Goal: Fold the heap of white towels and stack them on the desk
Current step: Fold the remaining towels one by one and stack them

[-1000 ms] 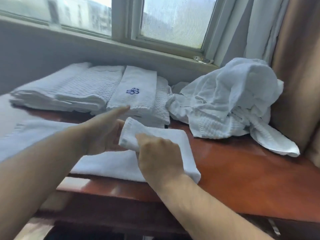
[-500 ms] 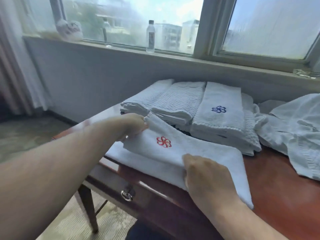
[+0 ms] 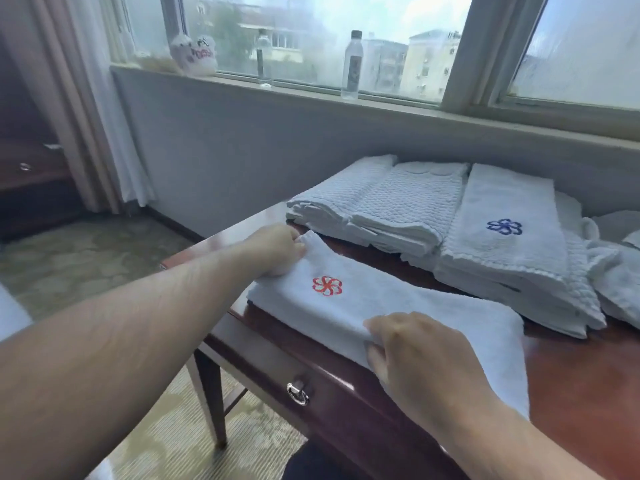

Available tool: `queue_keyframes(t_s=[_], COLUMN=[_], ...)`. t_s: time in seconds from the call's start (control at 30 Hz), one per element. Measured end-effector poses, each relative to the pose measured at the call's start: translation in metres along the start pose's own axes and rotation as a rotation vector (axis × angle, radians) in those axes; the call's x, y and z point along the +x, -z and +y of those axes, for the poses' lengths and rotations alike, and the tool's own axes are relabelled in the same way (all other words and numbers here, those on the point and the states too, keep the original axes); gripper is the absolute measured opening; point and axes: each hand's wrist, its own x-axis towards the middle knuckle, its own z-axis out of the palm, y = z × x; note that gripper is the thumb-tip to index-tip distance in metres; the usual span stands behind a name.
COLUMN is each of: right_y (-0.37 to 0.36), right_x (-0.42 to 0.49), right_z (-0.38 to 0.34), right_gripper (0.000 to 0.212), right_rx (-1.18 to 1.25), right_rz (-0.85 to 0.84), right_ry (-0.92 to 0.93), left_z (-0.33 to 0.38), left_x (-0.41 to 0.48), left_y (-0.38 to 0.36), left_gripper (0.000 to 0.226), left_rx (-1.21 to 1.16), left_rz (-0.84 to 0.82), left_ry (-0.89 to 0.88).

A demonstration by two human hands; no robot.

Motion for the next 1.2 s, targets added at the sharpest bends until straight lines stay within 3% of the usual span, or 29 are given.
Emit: queue_keyframes(t_s=[0.13, 0.23, 0.3, 0.37, 0.47, 0.53, 0.8, 1.03, 1.13, 1.2], right_y=[0.004, 0.010, 0.010, 0.005, -0.010, -0.021, -0.038, -0.031, -0.032, -0.027], right_x=[0.002, 0.007, 0.010, 0.011, 0.003, -0.004, -0.008, -0.009, -0.025, -0.035], right_z=[0.009, 0.023, 0.035, 0.047, 0.063, 0.072, 0.082, 0.127, 0.139, 0.141], right_gripper=[0.048, 0.039, 0.032, 0.035, 0.065, 0.073, 0.082, 0.050, 0.057, 0.064], right_rx=[0.217, 0.420, 0.408, 0.376, 0.233, 0.174, 0.185, 0.294, 0.229, 0.389], right_rz=[-0.059, -0.019, 0.048, 0.061, -0.206, -0.335, -0.273, -0.204, -0.095, 0.018], right_ry=[-0.039, -0.151, -0.212, -0.251, -0.337, -0.345, -0.314, -0.228, -0.384, -0.661], left_z=[-0.005, -0.003, 0.006, 0.017, 0.026, 0.026, 0.023, 0.044, 0.058, 0.063], left_x=[-0.001, -0.001, -0.009, -0.020, -0.032, -0.033, -0.033, -0.063, -0.088, -0.101], left_y=[-0.012, -0.010, -0.009, -0.014, -0.040, -0.056, -0.067, -0.068, -0.075, -0.078], left_gripper=[0.019, 0.036, 0.037, 0.036, 0.049, 0.059, 0.079, 0.071, 0.073, 0.072], left_rx=[-0.099, -0.077, -0.093, -0.098, 0.027, 0.153, 0.254, 0.348, 0.346, 0.336], left_rz=[0.105, 0.233, 0.269, 0.128, -0.120, -0.178, -0.127, -0.153, -0.172, -0.173], left_ry=[0.021, 0.004, -0.137, -0.373, -0.533, -0.519, -0.512, -0.380, -0.315, -0.297])
